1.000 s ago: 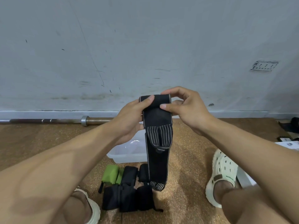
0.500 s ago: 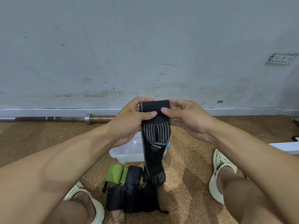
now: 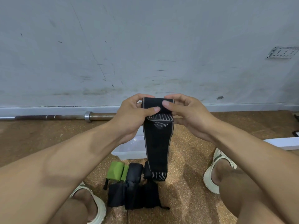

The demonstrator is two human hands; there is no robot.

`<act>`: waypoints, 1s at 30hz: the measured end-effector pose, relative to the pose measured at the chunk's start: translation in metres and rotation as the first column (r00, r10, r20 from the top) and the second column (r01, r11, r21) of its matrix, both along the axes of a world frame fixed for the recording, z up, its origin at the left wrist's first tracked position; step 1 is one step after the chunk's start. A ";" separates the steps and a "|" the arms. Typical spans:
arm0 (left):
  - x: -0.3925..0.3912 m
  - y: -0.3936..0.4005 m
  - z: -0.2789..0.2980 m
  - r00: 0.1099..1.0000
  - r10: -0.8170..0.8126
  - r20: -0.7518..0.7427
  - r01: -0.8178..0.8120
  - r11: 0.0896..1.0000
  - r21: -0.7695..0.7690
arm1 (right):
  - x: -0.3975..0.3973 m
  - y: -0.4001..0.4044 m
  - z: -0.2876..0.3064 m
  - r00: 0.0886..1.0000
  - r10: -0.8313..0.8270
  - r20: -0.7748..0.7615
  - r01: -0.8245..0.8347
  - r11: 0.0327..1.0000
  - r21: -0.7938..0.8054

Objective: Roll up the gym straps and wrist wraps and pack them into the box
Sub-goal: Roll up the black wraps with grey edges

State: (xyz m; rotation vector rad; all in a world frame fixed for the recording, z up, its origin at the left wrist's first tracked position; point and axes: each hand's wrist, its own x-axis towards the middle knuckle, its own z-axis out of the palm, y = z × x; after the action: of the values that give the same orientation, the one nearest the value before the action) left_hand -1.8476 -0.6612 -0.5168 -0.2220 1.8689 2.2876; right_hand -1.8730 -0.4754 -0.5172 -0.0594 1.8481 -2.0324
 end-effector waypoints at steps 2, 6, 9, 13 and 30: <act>0.000 0.000 -0.001 1.000 0.000 -0.002 0.000 1.000 -0.003 | 0.002 0.002 -0.001 0.996 0.063 0.057 -0.064 0.998 0.026; 0.002 -0.002 -0.004 0.999 -0.046 0.012 0.046 0.999 -0.007 | 0.003 0.002 -0.006 0.999 0.038 -0.004 -0.038 0.994 0.102; 0.005 -0.002 -0.001 0.992 -0.098 0.074 0.096 0.995 0.037 | 0.003 0.001 -0.007 0.994 -0.016 -0.107 0.026 0.996 0.088; 0.007 -0.005 0.000 0.966 -0.197 0.165 0.188 0.980 0.068 | 0.005 -0.001 -0.002 0.974 -0.057 -0.221 0.087 0.988 0.130; 0.004 -0.009 0.003 0.988 -0.111 0.104 0.096 0.985 0.144 | 0.002 0.005 -0.007 0.992 0.082 -0.095 -0.078 0.996 0.041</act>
State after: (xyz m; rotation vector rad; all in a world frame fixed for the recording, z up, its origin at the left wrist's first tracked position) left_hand -1.8436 -0.6698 -0.5142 -0.2227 1.6219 2.2733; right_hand -1.8714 -0.4699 -0.5241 -0.2222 1.9088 -1.9719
